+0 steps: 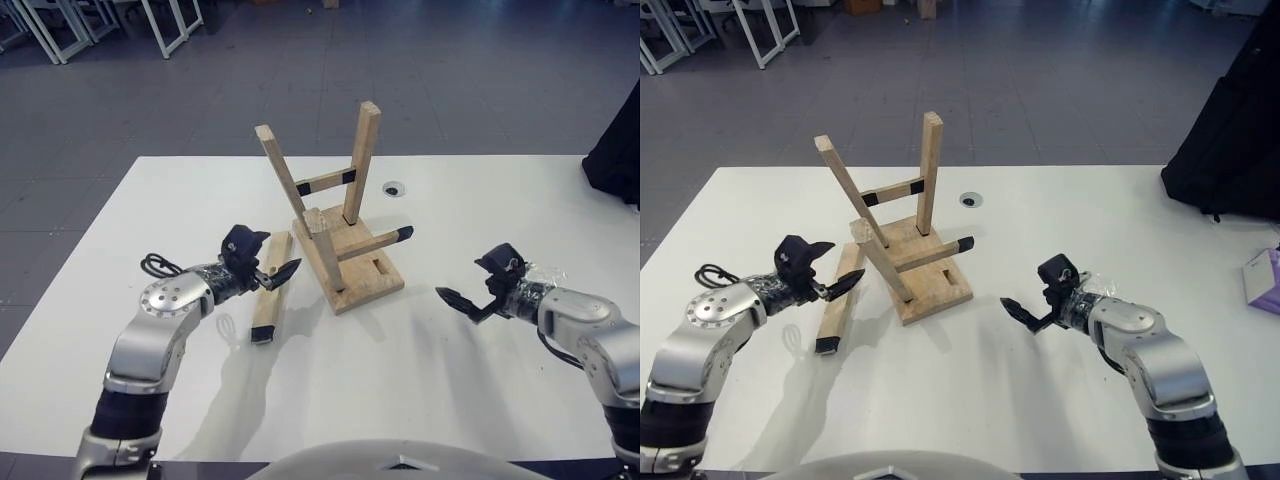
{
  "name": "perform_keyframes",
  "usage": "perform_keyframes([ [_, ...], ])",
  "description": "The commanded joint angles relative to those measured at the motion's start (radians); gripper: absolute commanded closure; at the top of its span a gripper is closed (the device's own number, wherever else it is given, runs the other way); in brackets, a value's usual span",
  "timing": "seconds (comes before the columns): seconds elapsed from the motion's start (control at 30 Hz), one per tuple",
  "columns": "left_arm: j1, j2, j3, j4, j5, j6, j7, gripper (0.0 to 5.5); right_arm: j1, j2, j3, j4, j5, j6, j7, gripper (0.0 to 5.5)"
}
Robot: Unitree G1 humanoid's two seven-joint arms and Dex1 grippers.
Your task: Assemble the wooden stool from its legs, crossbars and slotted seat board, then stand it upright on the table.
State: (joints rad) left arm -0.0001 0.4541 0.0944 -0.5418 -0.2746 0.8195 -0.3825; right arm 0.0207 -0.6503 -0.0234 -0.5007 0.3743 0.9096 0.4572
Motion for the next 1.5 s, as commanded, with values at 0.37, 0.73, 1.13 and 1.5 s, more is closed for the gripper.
perform_keyframes([
  [0.37,0.162,-0.131,-0.052,-0.007,0.056,0.286,0.213,1.28,0.006,0.121,0.017,-0.151,0.008,0.121,-0.127,0.0],
  [0.73,0.222,-0.184,-0.068,0.096,0.089,0.165,0.254,2.38,-0.028,0.109,0.02,-0.139,0.009,0.139,-0.105,0.0],
  [1.13,0.202,-0.166,-0.025,0.217,0.1,0.028,0.219,3.44,-0.031,0.181,0.037,-0.163,-0.007,0.175,-0.177,0.0],
  [1.5,-0.264,-0.118,0.514,0.123,-0.594,-0.15,0.031,3.44,-0.414,0.218,-0.311,0.032,0.353,0.27,-0.02,0.0],
])
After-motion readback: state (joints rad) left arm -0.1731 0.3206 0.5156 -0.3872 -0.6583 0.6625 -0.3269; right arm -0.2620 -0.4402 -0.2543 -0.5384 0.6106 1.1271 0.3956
